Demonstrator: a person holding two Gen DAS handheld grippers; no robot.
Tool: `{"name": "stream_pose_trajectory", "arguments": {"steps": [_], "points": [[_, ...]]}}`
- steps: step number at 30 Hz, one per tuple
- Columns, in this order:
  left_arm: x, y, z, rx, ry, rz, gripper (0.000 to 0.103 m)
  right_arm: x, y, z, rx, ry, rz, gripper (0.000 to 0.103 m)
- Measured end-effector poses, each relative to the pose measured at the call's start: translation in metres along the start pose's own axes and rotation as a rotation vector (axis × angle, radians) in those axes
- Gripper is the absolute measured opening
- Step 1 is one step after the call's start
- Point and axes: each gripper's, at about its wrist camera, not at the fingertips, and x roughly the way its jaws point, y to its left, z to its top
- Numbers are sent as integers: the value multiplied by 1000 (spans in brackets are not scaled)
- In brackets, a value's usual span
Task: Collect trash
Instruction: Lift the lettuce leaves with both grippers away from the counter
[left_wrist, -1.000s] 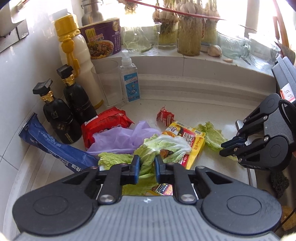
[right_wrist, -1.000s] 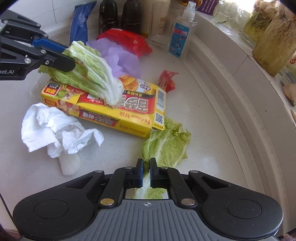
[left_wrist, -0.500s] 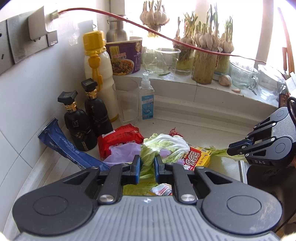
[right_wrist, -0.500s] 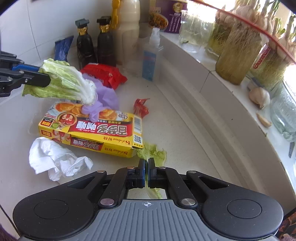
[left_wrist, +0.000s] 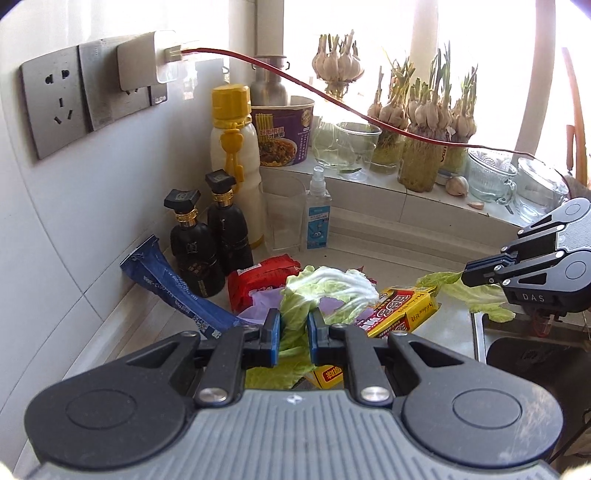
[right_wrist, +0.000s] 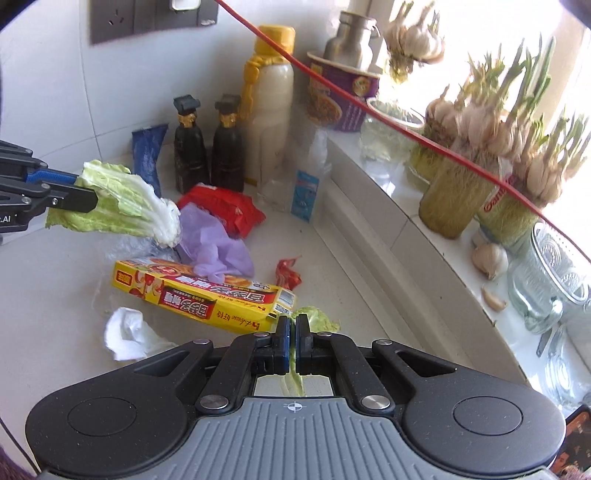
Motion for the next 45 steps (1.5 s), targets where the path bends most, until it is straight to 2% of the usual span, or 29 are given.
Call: {"name": "stream_pose_trajectory", "arguments": {"steps": [18, 37, 45], "points": [[-62, 35, -19, -78, -40, 44, 14, -56, 38, 31, -56, -101, -2, 0], [-106, 68, -42, -159, -77, 65, 14, -108, 80, 67, -151, -204, -8, 0], [-123, 79, -52, -175, -84, 83, 14, -122, 104, 80, -192, -230, 21, 0]]}}
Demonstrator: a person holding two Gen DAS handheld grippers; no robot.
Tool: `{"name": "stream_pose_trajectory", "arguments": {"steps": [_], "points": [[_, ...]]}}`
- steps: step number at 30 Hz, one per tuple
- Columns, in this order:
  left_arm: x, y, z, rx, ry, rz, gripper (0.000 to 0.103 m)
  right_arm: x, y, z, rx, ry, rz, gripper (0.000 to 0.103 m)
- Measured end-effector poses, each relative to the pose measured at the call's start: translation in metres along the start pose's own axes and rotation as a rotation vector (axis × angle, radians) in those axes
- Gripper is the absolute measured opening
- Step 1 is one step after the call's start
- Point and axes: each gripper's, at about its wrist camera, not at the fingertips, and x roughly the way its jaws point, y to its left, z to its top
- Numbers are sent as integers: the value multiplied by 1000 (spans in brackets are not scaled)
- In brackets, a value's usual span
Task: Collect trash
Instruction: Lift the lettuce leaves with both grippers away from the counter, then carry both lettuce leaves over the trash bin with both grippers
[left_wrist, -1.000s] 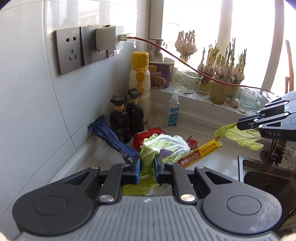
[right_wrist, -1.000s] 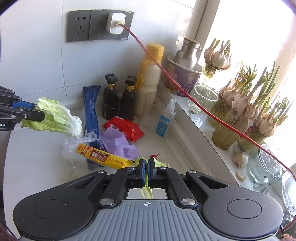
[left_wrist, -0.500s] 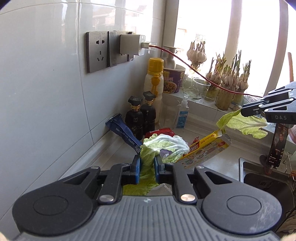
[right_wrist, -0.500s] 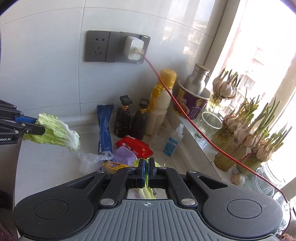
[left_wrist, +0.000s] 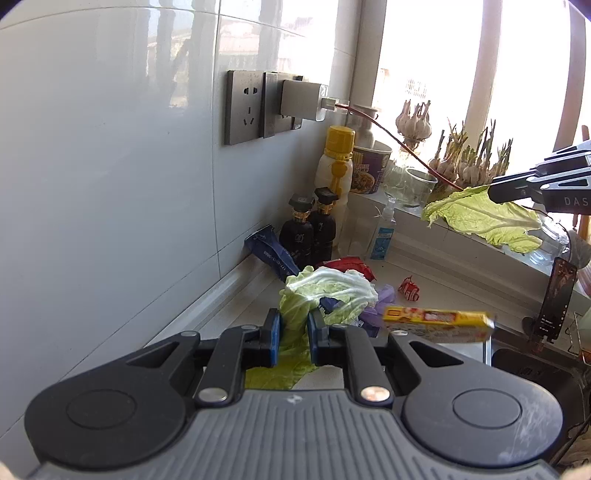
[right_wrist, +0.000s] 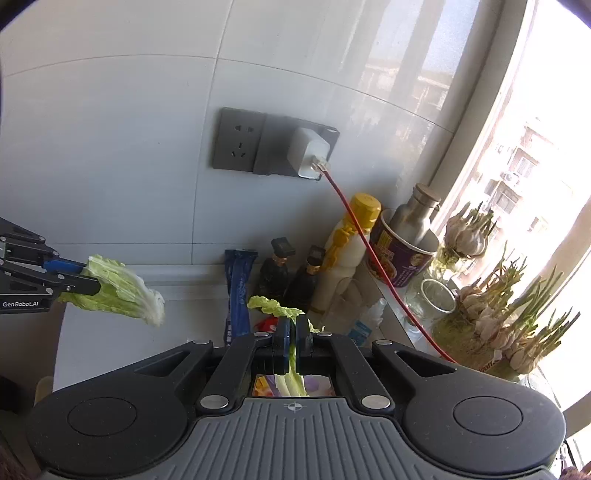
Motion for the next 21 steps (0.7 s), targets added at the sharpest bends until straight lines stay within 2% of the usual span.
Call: {"name": "stream_pose_trajectory", "arguments": {"steps": [10, 21], "points": [[-15, 21, -29, -22, 55, 59, 14, 17, 57, 5, -62, 27, 91, 0], [-33, 56, -74, -93, 117, 113, 14, 39, 133, 6, -121, 57, 212, 0]]}}
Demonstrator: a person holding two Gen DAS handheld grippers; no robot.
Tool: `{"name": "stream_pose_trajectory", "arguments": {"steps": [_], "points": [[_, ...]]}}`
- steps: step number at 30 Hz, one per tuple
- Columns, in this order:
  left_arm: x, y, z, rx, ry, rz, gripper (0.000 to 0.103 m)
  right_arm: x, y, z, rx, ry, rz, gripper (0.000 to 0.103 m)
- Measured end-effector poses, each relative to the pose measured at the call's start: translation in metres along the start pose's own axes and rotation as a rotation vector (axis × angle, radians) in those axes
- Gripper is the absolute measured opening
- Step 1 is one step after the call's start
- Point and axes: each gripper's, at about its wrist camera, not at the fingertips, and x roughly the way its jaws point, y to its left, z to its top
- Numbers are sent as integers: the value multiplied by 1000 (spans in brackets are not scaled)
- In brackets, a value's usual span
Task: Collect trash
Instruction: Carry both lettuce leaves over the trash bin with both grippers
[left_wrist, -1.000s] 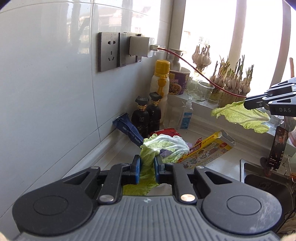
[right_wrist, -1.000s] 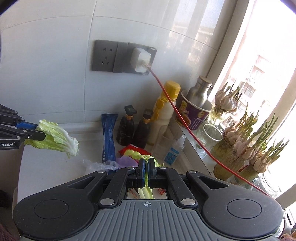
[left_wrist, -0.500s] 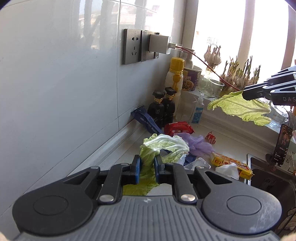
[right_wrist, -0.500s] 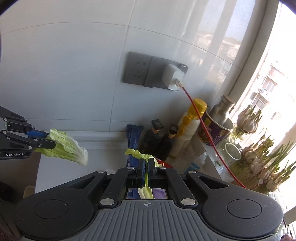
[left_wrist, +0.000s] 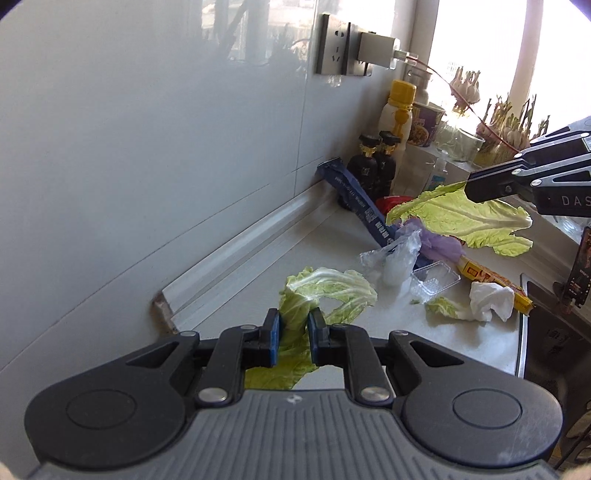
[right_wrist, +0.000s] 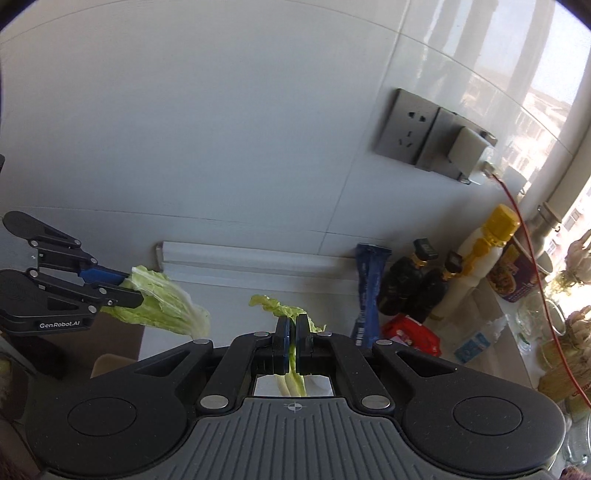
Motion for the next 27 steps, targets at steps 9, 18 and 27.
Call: {"name": "stream_pose_trajectory", "arguments": {"steps": [9, 18, 27], "points": [[0, 33, -44, -103, 65, 38, 15, 31, 62, -2, -28, 34, 112, 0], [8, 57, -93, -178, 131, 77, 16, 61, 133, -17, -97, 99, 228, 1], [20, 81, -148, -273, 227, 124, 17, 98, 190, -39, -119, 186, 334, 1]]}}
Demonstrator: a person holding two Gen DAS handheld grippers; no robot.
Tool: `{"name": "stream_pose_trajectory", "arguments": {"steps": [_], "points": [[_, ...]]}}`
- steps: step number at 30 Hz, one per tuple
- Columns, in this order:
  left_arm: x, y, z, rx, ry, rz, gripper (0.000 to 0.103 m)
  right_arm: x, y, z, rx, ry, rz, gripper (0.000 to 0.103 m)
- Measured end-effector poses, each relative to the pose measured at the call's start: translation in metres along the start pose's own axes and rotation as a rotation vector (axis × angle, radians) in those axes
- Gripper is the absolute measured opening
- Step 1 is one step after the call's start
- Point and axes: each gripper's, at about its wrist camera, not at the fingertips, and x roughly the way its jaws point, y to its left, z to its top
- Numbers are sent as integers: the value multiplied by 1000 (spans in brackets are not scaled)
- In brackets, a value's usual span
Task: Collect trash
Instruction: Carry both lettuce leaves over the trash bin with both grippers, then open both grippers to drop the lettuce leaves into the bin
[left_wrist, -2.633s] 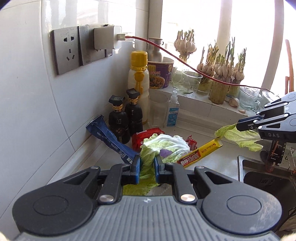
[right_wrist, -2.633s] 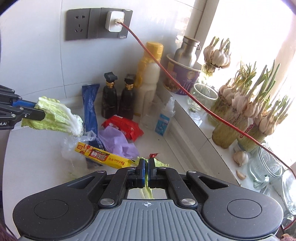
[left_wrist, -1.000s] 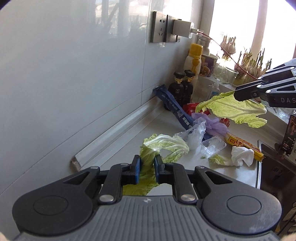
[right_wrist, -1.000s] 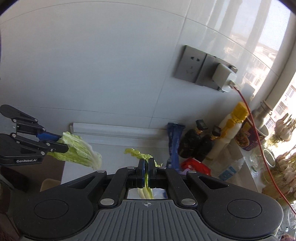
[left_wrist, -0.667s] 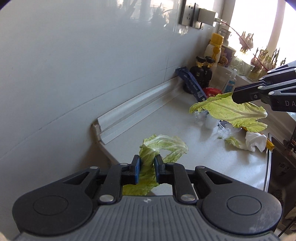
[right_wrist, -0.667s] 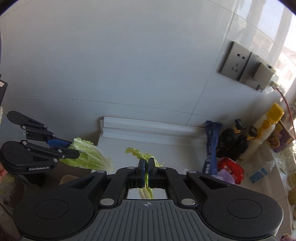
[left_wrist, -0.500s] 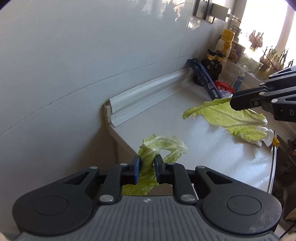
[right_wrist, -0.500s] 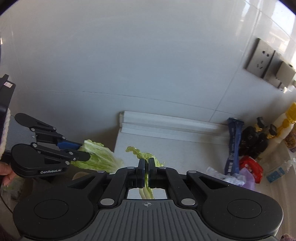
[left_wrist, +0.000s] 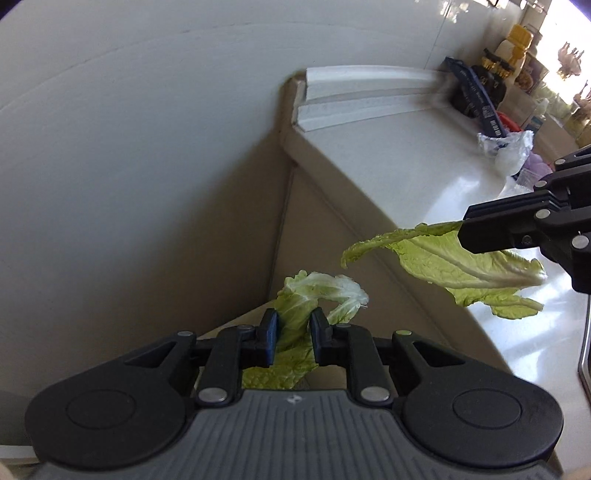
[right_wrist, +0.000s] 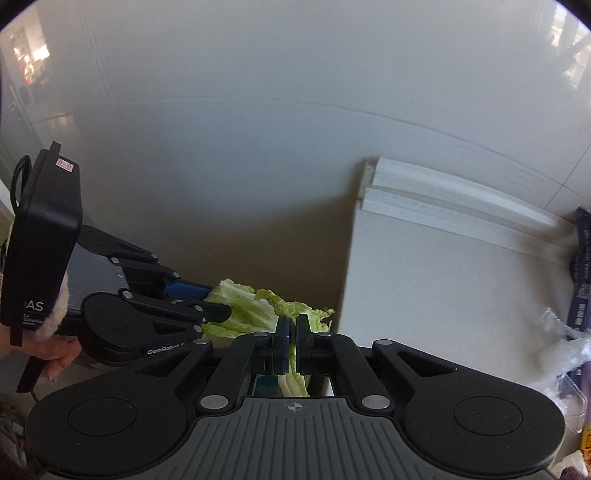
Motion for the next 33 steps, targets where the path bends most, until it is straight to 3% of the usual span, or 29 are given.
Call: {"name": "stream_pose_trajectory", "arguments": {"steps": [13, 20, 23, 25, 33], "points": [[47, 29, -39, -100, 97, 50, 21, 74, 21, -5, 1, 113, 79, 1], [65, 33, -47, -123, 99, 43, 23, 98, 17, -8, 42, 137, 129, 6], [68, 34, -49, -105, 95, 40, 37, 102, 10, -8, 83, 126, 155, 12], [69, 33, -50, -96, 90, 56, 57, 105, 4, -8, 128, 132, 174, 15], [70, 35, -53, -97, 105, 49, 63, 104, 0, -11, 128, 140, 157, 25]]}}
